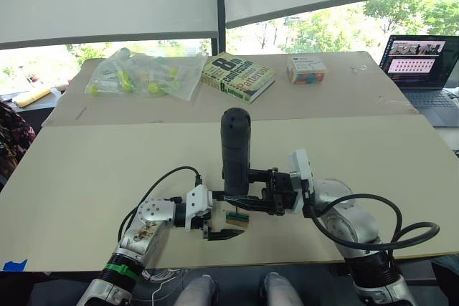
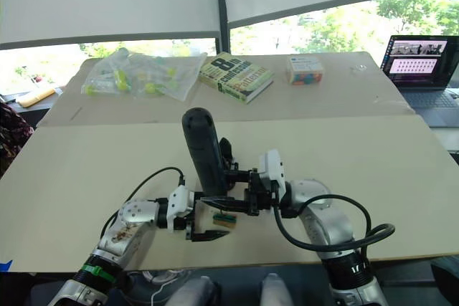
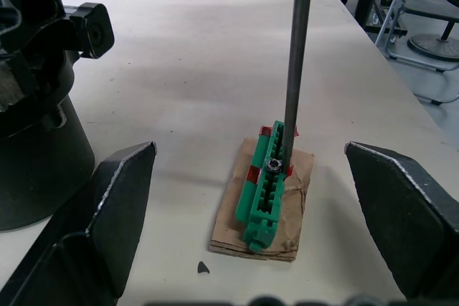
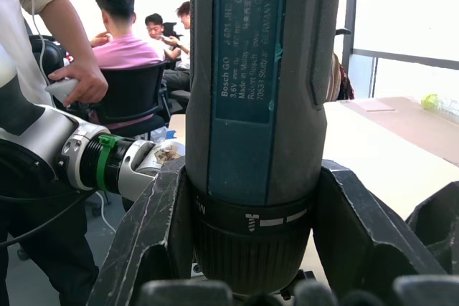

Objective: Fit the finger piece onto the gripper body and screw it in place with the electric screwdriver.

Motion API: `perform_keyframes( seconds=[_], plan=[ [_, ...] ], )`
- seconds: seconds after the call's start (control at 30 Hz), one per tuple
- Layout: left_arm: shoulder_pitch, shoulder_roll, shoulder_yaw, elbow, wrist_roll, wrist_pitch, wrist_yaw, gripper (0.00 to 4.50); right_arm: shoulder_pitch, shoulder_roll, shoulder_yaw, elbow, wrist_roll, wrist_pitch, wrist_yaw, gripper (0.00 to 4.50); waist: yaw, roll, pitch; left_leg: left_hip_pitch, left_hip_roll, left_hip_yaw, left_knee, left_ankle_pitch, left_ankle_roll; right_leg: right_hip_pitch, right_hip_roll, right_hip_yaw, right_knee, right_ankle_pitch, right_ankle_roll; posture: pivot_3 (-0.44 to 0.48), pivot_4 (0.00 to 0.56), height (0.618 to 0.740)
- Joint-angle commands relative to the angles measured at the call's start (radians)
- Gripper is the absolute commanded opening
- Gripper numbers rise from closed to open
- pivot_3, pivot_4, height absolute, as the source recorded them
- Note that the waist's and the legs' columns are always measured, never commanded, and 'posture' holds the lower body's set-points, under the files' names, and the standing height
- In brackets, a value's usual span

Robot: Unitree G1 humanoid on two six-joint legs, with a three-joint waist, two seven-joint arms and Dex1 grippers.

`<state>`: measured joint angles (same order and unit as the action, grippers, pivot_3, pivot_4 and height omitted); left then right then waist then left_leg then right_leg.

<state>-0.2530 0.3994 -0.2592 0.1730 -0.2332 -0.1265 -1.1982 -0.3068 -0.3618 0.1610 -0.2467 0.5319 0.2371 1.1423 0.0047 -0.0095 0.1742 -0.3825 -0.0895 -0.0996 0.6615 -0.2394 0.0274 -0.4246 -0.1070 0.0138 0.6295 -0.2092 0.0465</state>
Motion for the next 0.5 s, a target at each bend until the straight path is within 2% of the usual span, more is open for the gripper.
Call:
perform_keyframes(
  seconds=[0.03,0.5],
  plan=[
    [0.018,0.001,-0.021,-0.003,0.011,0.009,-0.002,4.45,-0.017,0.01,-0.012,-0.03,0.025,-0.028,0.001,1.92,0.0,0.0,0.0,0.0,0.0,0.0,0.0,0.0,0.0,0.0,0.0,0.0,0.0,0.0,0.0,0.0,0.15,0.74],
    [0.015,-0.003,-0.021,0.001,0.01,0.01,0.002,4.45,-0.035,0.004,-0.026,-0.022,0.069,0.014,0.014,1.92,0.0,0.0,0.0,0.0,0.0,0.0,0.0,0.0,0.0,0.0,0.0,0.0,0.0,0.0,0.0,0.0,0.15,0.74]
  ],
)
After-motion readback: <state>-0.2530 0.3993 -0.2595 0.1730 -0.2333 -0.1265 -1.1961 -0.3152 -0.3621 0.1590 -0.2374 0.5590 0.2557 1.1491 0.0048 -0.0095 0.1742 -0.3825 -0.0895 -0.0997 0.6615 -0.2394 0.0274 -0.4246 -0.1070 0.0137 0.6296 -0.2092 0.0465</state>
